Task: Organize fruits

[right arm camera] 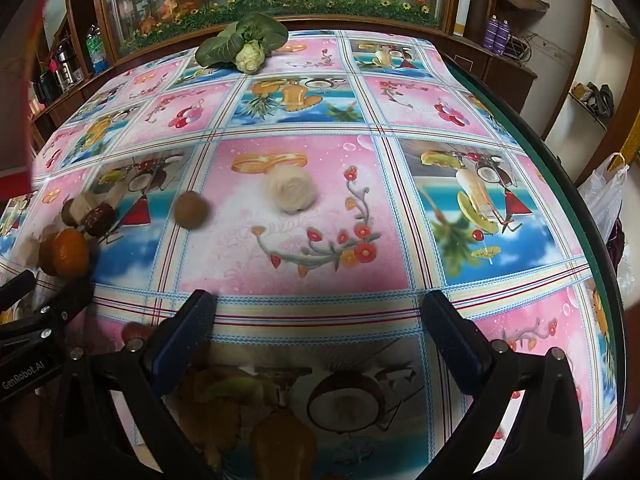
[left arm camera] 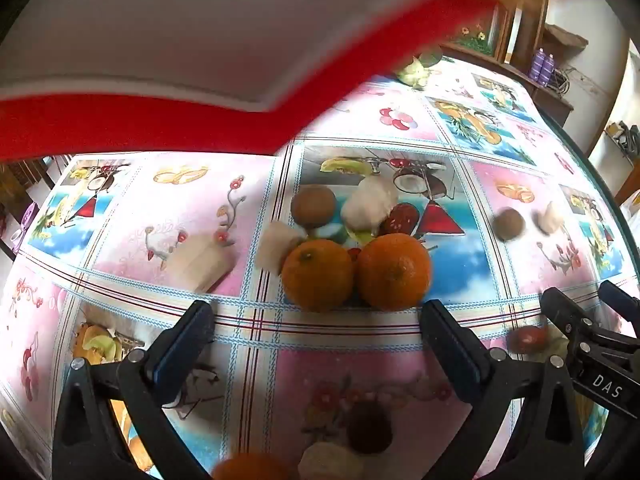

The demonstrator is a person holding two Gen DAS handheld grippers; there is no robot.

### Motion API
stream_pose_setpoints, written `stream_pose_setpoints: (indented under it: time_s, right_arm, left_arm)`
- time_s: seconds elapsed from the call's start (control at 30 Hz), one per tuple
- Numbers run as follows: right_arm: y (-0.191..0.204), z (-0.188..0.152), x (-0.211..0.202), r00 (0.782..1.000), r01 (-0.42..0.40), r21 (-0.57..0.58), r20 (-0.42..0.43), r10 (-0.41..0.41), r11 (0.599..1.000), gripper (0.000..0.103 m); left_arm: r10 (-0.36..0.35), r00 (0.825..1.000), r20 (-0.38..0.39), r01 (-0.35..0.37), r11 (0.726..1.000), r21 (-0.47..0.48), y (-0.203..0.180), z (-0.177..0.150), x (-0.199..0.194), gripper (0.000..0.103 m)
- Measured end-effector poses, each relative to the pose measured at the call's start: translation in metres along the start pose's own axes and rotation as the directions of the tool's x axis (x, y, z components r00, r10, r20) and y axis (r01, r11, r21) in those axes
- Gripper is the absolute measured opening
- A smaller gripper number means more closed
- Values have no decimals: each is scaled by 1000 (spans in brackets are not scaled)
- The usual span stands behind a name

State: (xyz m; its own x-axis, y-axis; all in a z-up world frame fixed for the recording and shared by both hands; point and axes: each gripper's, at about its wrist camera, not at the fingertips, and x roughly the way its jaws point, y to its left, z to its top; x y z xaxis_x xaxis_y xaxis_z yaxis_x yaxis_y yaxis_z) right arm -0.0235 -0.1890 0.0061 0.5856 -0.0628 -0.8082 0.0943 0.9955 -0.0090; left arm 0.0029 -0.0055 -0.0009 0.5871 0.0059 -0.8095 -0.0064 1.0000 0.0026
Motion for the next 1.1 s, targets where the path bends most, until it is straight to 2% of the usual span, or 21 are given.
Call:
stream_pose_setpoints:
  time_s: [1.1]
  right_arm:
    - [0, 0, 0, 1000, 4, -2, -5, -4, 1000, 103]
  left_arm:
    - [-9, 1000, 0, 9, 1000, -14, 8, -3, -3, 102]
